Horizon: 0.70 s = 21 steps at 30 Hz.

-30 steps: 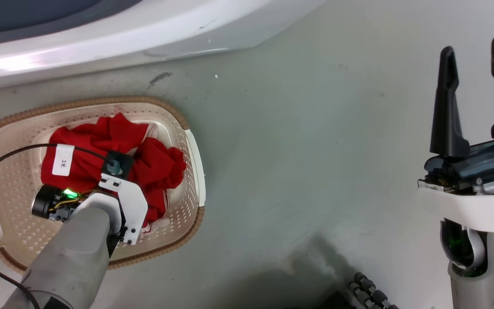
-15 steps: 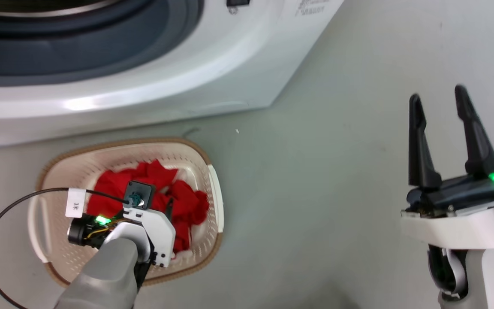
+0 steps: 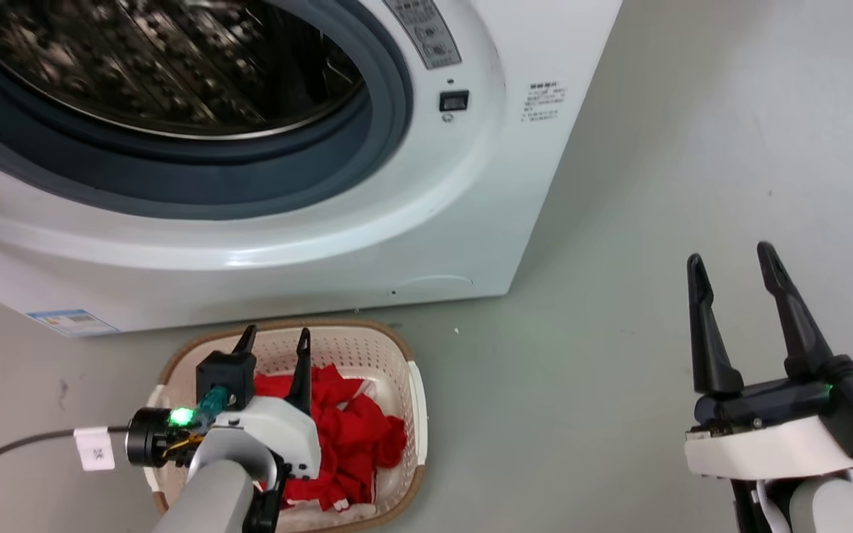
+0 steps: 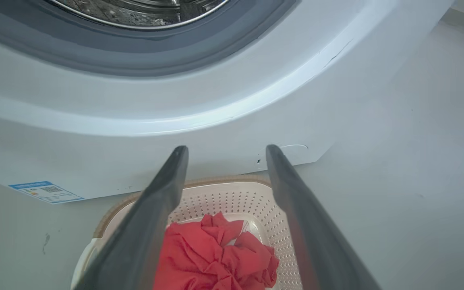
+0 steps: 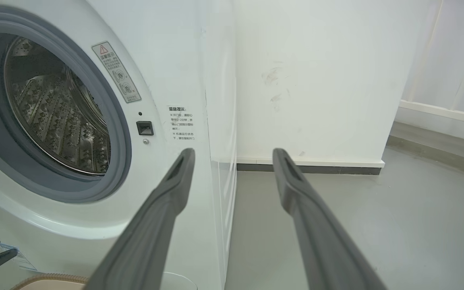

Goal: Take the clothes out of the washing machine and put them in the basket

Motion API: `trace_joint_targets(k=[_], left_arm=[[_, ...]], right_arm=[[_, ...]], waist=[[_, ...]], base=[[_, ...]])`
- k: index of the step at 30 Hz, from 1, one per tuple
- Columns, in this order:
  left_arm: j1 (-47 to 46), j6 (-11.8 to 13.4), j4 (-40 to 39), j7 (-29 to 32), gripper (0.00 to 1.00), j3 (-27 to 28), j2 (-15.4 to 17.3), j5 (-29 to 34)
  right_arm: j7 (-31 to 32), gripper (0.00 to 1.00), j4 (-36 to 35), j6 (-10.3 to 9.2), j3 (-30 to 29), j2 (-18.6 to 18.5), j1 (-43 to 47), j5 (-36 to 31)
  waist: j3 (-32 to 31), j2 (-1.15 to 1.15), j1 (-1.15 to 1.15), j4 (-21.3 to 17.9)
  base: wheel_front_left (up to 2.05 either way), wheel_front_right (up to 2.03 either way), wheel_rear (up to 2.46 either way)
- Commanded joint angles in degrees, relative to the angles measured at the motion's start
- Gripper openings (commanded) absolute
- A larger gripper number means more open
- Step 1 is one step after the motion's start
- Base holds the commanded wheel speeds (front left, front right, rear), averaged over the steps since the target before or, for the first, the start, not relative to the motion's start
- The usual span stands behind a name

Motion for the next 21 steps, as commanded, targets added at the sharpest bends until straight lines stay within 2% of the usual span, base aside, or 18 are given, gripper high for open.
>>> trace_joint_targets(k=[1,12,21], left_arm=[[1.86,0.13,-1.69,-0.14,1.00,1.41,-0.47,1.36],[14.11,-1.92,-19.10,-0.15,1.00,14.47,-5.26,12.52],[20.92,-3.11,-30.00,-0.15,1.00,19.94,-7.98,18.90]], right_arm=[[-0.12,1.00,0.30,-0.04,-0.10,0.02,1.10,-0.43],[-0.12,1.00,1.47,-0.04,-0.69,0.02,6.73,-1.69],[-0.12,1.00,1.57,-0.04,-1.26,0.03,9.61,-2.06]], waist=[[-3.39,0.00,0.01,1.65],[-11.81,0.00,0.01,3.83],[-15.50,0.00,0.01,4.81]], base=[[0.00,0.00,0.00],[0.00,0.00,0.00],[0.00,0.00,0.00]])
